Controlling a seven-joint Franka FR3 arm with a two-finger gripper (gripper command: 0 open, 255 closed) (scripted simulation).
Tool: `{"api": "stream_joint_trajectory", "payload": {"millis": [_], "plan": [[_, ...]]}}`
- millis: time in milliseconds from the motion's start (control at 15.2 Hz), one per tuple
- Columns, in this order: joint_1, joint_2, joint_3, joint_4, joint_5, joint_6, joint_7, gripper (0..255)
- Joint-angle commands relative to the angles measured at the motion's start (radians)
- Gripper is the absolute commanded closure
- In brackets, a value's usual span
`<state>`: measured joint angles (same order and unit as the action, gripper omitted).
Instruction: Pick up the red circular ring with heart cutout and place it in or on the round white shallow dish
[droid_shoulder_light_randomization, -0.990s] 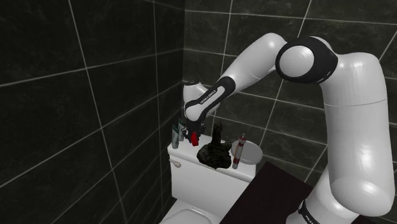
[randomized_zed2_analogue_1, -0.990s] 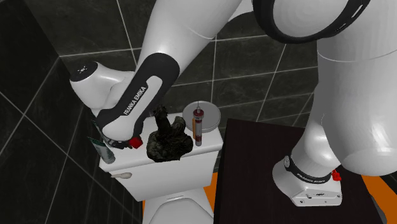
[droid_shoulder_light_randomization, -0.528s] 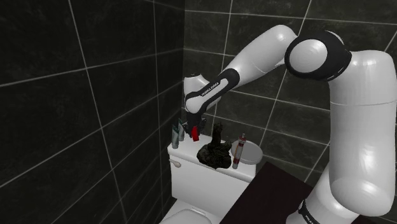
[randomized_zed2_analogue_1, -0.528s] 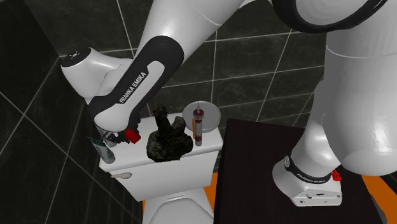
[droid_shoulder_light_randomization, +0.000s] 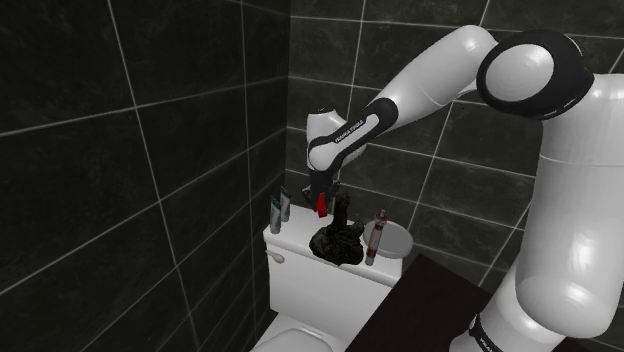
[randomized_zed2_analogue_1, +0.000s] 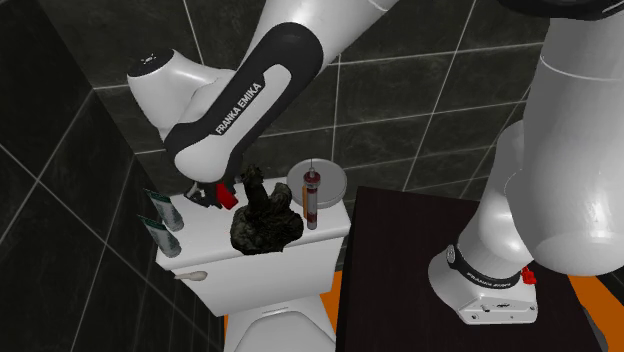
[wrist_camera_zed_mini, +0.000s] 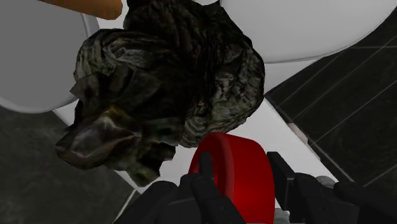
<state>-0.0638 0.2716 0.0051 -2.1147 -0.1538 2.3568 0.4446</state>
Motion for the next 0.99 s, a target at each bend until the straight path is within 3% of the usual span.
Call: {"api": "stream_joint_trajectory", "payload": {"millis": [0, 924], "plan": [[-0.022, -0.055, -0.011, -0.077, -0.001, 0.026, -0.03, 255], [-0.19, -0.341, -0.158, -0.438, -0.043, 0.132, -0.303, 255]]}}
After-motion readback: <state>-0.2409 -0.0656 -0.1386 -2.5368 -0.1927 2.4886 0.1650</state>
